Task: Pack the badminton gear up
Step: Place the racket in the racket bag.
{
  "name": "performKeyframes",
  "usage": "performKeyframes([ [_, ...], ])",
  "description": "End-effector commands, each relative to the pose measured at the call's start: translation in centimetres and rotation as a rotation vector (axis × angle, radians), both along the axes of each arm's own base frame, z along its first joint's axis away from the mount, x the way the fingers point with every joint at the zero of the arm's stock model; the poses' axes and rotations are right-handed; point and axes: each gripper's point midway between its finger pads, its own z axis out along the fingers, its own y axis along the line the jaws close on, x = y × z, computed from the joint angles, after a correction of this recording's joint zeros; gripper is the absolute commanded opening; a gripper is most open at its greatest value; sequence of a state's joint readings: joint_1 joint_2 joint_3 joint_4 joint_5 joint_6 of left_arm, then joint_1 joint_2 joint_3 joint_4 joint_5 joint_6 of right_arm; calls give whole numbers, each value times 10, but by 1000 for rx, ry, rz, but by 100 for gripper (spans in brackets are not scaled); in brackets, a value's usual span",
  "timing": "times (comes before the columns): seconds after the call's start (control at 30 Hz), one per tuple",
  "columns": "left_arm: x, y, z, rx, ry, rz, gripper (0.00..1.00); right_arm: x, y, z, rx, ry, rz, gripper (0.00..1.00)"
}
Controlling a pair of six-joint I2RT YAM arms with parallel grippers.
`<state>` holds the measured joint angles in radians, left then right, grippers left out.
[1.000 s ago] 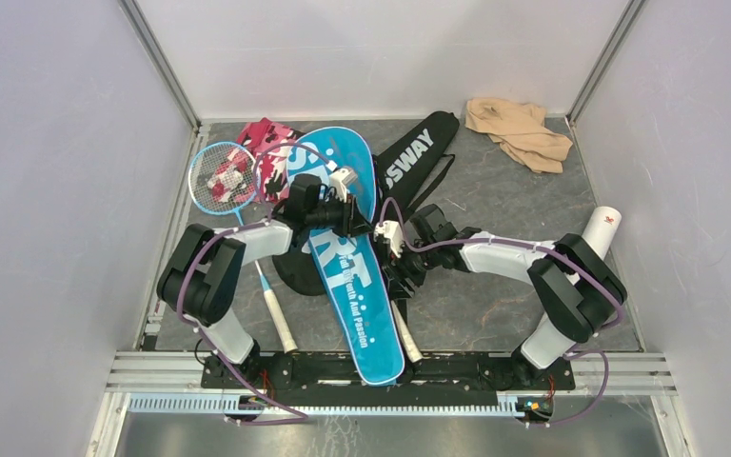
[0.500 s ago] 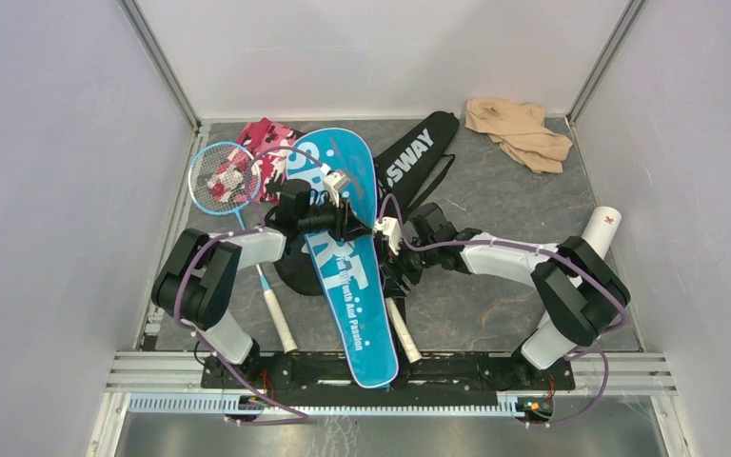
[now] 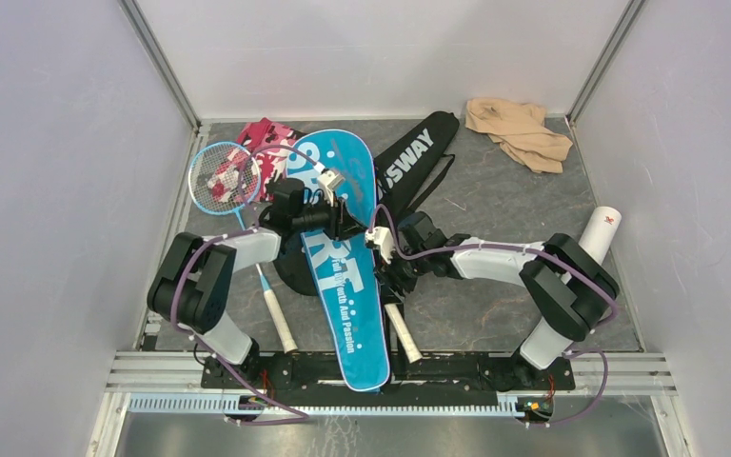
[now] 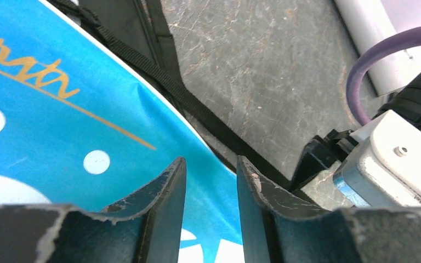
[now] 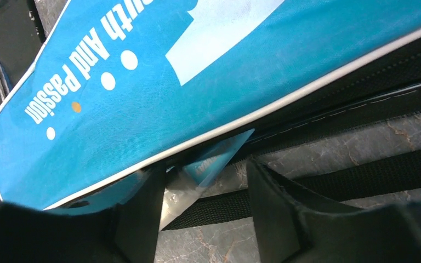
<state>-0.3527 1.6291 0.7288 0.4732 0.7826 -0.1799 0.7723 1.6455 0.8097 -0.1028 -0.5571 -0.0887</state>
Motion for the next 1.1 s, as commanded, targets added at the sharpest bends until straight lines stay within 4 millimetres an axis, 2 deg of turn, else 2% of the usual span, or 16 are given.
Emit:
performKeyframes([
  [0.0, 11, 14, 11, 85, -95, 44, 47, 11, 1, -4, -23, -42, -36, 56],
  [0.23, 29, 24, 5, 180, 16, 190, 69, 18, -4, 7, 29, -61, -51, 23],
  [0.43, 30, 13, -3, 234, 131, 285, 72, 23, -11, 6, 80, 6, -82, 0],
  [0.77, 15, -22, -21, 327, 241, 321, 71, 28, -19, 10, 202, 98, -102, 2],
  [0.9, 14, -32, -26, 389, 225, 344, 71, 27, -22, 12, 207, 98, -97, 22],
  [0.97, 20, -32, -28, 431, 193, 373, 72, 27, -23, 13, 208, 89, -95, 32],
  [1.07, 31, -23, -31, 483, 155, 434, 72, 30, -29, 14, 203, 81, -108, 42],
])
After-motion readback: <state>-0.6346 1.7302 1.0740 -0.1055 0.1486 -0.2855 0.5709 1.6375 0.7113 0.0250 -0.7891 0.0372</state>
